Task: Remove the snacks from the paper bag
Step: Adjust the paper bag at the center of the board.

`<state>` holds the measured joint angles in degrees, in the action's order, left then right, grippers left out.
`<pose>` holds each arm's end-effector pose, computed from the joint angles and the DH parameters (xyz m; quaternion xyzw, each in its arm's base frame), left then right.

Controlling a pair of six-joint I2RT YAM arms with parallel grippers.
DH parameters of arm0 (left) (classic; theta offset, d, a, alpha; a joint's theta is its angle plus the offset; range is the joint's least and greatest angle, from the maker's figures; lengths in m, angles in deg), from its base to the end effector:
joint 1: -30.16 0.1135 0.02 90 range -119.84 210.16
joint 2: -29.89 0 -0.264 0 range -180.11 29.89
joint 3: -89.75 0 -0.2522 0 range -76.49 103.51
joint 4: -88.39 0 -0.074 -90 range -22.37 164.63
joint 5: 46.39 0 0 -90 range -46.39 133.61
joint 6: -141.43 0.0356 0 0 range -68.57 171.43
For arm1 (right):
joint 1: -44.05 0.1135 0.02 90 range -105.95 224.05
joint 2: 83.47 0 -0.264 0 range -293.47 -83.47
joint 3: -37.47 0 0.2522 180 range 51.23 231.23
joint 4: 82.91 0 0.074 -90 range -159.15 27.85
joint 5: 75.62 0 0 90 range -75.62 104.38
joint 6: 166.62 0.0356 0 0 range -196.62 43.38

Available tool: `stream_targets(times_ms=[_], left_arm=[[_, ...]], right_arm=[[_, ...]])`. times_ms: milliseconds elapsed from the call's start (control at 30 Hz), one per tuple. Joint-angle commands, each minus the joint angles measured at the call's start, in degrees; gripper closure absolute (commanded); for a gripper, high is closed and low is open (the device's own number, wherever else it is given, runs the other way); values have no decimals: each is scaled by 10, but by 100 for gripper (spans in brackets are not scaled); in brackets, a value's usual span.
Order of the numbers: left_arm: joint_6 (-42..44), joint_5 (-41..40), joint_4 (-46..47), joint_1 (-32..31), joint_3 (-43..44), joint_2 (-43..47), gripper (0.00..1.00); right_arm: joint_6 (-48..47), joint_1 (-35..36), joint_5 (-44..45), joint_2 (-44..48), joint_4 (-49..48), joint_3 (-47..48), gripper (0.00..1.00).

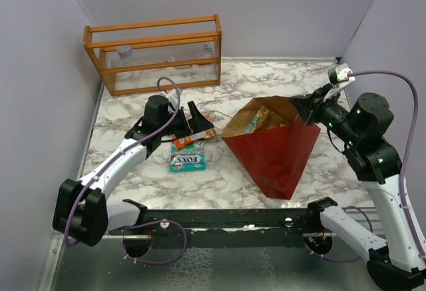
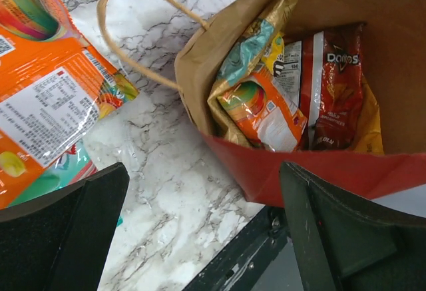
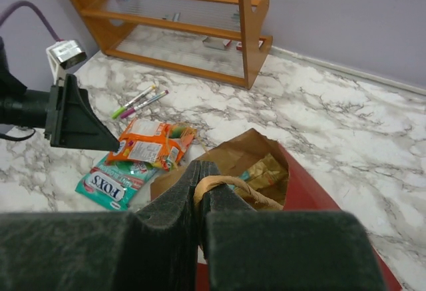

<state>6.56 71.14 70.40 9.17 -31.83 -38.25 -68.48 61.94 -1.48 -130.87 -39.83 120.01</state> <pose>0.2403 -0.1098 0.2668 -0.0516 0.8388 -0.4440 0.3109 0.1443 0.0568 0.4380 -0.1537 0.7368 0.2478 0.6100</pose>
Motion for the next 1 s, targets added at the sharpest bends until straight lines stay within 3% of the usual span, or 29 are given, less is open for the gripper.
stream_targets(times_ms=[0, 233, 400, 533, 833, 967], left_arm=[[-16, 10, 52, -11, 36, -40, 1], [-54, -32, 66, -32, 52, -70, 1], [-97, -167, 50, -72, -21, 14, 3], [-127, -220, 26, -72, -73, 73, 1], [-151, -146, 86, -72, -72, -10, 1], [-142, -110, 113, -72, -53, -56, 9]], right_arm=[[-17, -1, -5, 44, -9, 36, 98], [-13, -1, 26, 89, 19, 23, 98], [-18, -1, 47, 100, 24, 27, 98], [-24, -1, 55, 104, 31, 33, 98], [-19, -1, 59, 111, 36, 35, 98], [-18, -1, 61, 113, 37, 35, 98]])
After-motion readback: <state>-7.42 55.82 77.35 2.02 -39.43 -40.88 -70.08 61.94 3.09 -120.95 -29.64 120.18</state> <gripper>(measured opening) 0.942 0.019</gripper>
